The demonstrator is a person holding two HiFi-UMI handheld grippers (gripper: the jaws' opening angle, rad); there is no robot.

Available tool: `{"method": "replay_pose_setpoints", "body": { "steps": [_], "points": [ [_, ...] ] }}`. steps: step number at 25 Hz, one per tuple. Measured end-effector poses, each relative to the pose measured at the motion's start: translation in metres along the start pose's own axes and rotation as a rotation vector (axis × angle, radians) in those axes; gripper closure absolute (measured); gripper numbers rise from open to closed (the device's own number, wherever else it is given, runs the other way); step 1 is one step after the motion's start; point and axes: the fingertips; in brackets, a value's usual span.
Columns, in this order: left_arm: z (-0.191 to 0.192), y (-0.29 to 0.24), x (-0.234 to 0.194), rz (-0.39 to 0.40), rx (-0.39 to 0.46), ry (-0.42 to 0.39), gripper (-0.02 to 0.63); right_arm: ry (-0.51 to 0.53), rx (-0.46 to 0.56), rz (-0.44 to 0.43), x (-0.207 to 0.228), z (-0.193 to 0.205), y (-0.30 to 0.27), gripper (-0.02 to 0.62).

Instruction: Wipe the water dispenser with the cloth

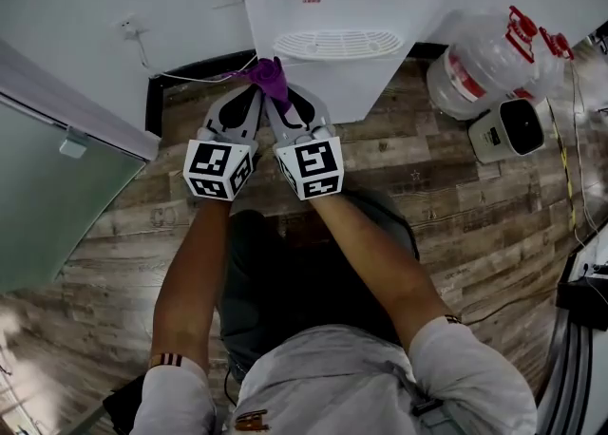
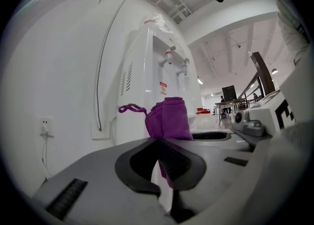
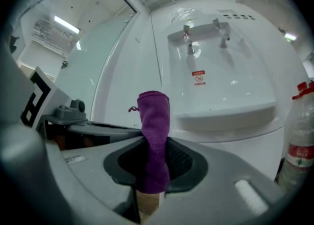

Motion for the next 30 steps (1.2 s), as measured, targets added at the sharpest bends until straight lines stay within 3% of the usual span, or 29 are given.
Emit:
{"method": "replay_pose_setpoints", "body": {
  "steps": [13, 23, 30],
  "points": [
    [0.043, -0.018, -0.001, -0.059, -0.019, 0.123, 0.607, 0.011, -0.03, 0.001, 0.026, 0.031, -0.024, 0.497],
    [0.042, -0.027, 0.003, -0.068, -0.002, 0.116, 0.607, 0.018, -0.01, 0.009, 0.063, 0.038, -0.014, 0.497],
    [0.036, -0.034, 0.02, -0.033, -0.009, 0.055, 0.607, -0.012, 0.022, 0.053, 0.1, 0.027, 0.006, 0.495]
  ]
}}
Point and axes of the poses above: the fingertips, and each gripper's own axes: y backward along the fingers, x to its right, z out of its underside, and after that the axes turned 12 degrees about -y, right-handed
